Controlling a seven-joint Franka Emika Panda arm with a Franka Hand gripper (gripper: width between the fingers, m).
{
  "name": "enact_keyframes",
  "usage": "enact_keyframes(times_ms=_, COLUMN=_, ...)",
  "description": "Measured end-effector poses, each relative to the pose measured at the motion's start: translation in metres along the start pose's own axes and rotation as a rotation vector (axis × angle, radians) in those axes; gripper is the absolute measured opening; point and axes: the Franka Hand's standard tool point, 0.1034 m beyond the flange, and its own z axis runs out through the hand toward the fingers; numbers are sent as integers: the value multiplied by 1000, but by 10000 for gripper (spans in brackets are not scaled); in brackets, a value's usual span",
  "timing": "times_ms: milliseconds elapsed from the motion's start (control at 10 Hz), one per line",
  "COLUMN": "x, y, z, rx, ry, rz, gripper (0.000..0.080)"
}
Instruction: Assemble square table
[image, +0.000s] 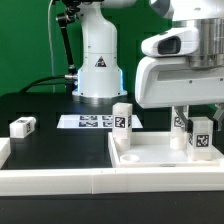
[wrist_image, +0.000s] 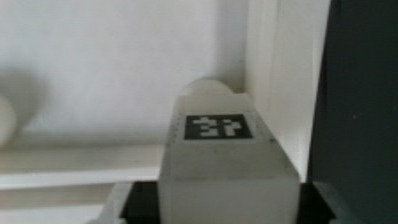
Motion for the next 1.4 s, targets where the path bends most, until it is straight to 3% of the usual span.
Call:
enact_keyframes(times_ms=1000, x=-1, y=1, z=0, rx=-9, ry=8, rz=1046, gripper=290)
enact_keyframes(times_ms=1200, x=0, y=1, z=0, rx=-3, ry=1, rz=1093, gripper=290)
enact_keyframes(times_ms=1300, x=0, y=0, z=1, rx=0, ry=-2, rz=1143, gripper=359)
enact_keyframes(times_ms=1400, x=0, y=0, z=1, rx=0, ry=-2, rz=1132, gripper=359)
